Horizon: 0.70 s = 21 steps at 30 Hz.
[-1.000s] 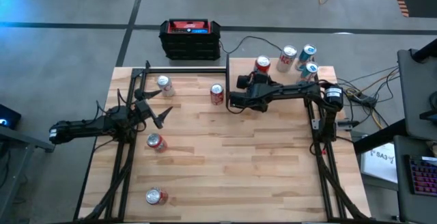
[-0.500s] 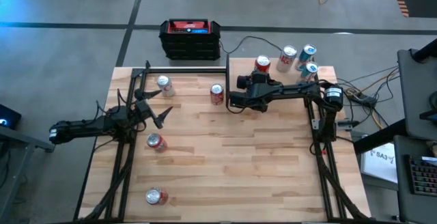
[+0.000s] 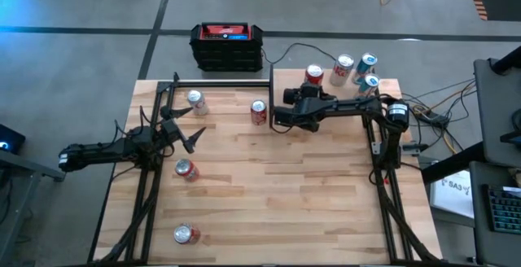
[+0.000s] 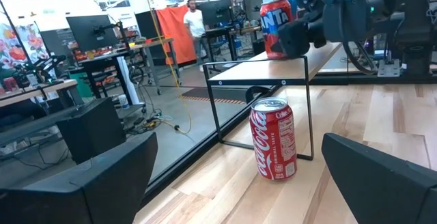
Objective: Place canned beverage on shelf
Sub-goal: Put the bottom red soda can on the shelf
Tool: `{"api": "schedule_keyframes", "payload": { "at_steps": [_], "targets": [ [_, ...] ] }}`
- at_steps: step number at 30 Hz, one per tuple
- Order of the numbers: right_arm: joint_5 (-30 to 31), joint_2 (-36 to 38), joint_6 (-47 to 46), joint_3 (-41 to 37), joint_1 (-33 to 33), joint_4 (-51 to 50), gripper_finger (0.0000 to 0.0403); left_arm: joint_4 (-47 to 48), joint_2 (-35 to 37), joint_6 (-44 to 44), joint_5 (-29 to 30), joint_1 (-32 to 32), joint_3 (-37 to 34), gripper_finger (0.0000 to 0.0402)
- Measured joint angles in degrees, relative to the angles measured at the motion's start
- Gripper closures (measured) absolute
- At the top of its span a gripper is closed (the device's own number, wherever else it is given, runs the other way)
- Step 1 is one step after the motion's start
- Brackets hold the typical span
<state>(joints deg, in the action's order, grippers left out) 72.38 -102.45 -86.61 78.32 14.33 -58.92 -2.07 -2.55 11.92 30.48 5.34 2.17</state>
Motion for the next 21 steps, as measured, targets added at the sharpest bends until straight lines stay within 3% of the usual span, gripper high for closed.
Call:
{"api": "schedule_keyframes", "payload": {
  "at_steps": [21],
  "targets": [
    [0.0,0.1,-0.1,0.0,3.4,1.0,0.0113,0.0,0.0,0.0,0.0,0.0,0.0,0.0003]
  ]
}}
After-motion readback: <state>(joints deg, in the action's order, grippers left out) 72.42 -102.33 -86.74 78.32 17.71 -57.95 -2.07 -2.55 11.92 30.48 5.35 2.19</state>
